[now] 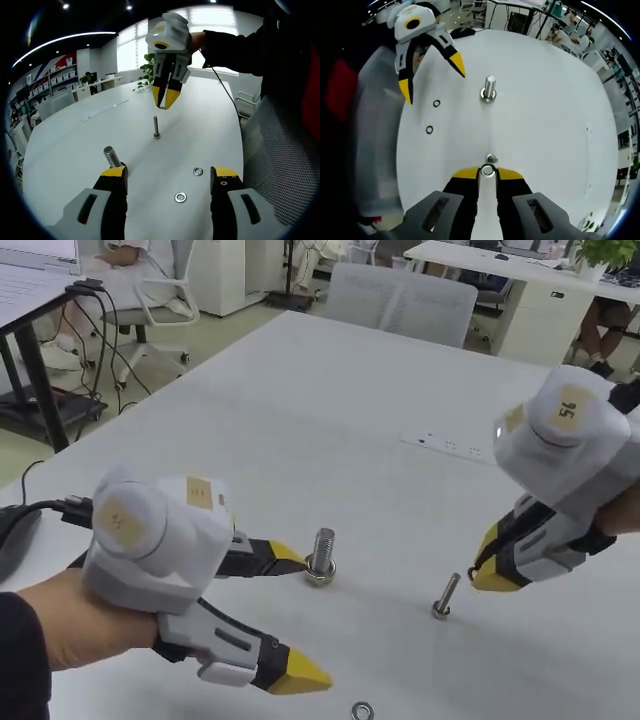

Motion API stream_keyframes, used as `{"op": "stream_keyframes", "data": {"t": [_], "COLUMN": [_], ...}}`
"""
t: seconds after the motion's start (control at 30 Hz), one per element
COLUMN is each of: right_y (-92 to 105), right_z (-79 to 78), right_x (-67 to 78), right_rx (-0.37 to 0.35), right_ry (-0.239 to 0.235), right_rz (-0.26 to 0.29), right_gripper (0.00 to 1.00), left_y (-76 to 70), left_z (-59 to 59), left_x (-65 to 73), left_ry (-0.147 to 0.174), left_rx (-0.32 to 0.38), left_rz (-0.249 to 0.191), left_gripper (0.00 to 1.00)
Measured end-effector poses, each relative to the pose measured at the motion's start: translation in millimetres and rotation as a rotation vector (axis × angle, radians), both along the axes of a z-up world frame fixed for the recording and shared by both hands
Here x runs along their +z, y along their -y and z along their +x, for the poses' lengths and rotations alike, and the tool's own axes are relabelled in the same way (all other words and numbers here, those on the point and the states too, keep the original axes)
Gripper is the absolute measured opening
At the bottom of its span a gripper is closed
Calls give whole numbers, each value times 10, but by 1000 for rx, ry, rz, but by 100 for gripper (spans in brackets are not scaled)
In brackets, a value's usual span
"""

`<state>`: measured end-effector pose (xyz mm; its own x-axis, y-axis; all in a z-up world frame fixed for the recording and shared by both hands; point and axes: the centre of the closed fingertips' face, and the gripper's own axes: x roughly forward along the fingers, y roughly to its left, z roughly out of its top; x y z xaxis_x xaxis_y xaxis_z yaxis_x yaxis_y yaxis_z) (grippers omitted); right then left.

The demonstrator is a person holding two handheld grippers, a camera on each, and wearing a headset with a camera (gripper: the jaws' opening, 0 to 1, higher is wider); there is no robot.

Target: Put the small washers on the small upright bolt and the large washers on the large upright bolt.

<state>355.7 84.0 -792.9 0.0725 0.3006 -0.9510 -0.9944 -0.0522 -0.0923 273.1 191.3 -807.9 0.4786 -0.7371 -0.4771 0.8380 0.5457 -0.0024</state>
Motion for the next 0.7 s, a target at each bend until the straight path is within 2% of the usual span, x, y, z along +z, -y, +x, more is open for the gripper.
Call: {"op": "stream_keyframes", "data": {"t": [0.2, 0.47, 0.7], "right_y": [-64, -33, -55], "right_z": [48, 74, 92], "right_x": [-35, -124, -152], "right_rx": [11, 15, 21], "right_ry": [-2, -7, -7], "right_rz": [-4, -30, -33], "right_gripper": [13, 13, 13], "left_y": [-16, -19, -26], "left_z": [6, 6, 2], "left_x": [7, 4, -8], "left_ry": [1, 1, -1], "left_rx": [4, 3, 4], "left_rz": [-3, -4, -4], "left_gripper": [67, 67, 66]}}
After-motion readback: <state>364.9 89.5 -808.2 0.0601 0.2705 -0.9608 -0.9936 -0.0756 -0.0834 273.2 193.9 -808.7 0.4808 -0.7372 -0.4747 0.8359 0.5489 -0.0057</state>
